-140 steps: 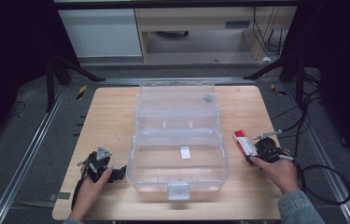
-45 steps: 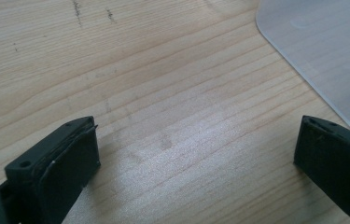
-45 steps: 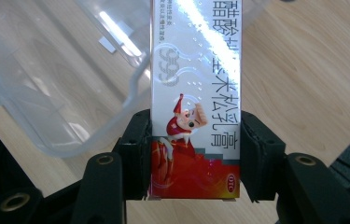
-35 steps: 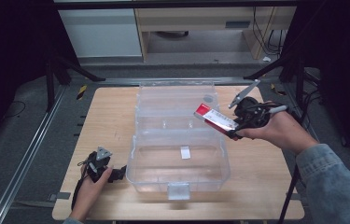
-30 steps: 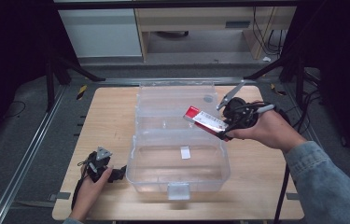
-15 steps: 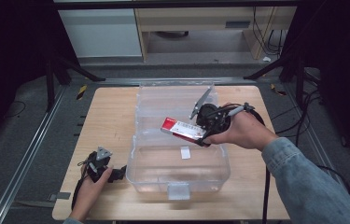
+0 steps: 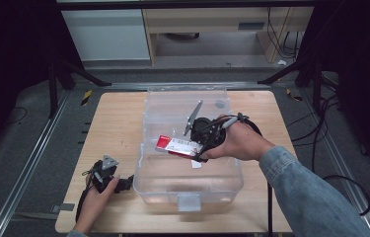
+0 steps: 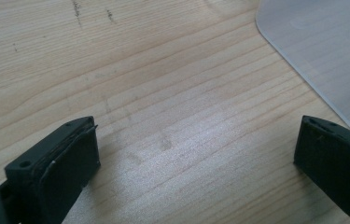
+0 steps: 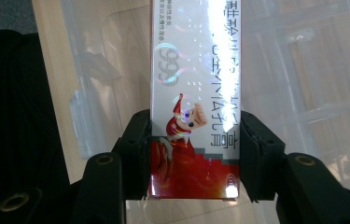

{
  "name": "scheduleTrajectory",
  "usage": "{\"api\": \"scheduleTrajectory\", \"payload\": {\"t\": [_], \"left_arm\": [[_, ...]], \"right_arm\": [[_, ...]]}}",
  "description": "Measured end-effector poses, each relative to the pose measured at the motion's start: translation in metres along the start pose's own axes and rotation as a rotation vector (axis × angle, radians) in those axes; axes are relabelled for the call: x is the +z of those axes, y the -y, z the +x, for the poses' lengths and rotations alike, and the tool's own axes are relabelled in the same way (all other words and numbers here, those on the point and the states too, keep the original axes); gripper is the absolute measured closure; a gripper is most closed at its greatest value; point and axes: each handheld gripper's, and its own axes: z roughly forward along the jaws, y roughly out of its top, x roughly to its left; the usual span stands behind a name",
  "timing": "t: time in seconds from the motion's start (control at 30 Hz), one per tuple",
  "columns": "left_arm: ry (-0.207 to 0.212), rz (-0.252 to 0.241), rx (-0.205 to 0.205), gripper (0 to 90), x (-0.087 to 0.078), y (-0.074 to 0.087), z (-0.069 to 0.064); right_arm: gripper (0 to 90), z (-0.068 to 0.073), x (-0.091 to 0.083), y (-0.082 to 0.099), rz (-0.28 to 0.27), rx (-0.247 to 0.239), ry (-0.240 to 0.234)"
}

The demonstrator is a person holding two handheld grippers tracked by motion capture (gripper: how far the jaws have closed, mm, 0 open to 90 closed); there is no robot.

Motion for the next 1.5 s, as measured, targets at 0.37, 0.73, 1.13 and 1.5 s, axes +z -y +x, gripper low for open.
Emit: {"api": "scheduleTrajectory", "payload": {"t": [0.37, 0.73, 1.13, 1.5], "left_arm": [[0.001, 0.0, 0.002, 0.0, 0.0, 0.0, 0.0], [0.002, -0.001, 0.003, 0.0, 0.001, -0.001, 0.0], [0.005, -0.001, 0.004, 0.0, 0.001, -0.001, 0.0], [0.006, -0.001, 0.003, 0.0, 0.001, -0.001, 0.0]], "right_arm": [[51.6, 0.004, 0.024, -0.006, 0.005, -0.037, -0.043], [51.5, 0.01, 0.051, -0.013, 0.009, -0.078, -0.089], [51.5, 0.018, 0.071, -0.023, 0.019, -0.12, -0.114], [51.5, 0.025, 0.088, -0.026, 0.053, -0.153, -0.12]]}}
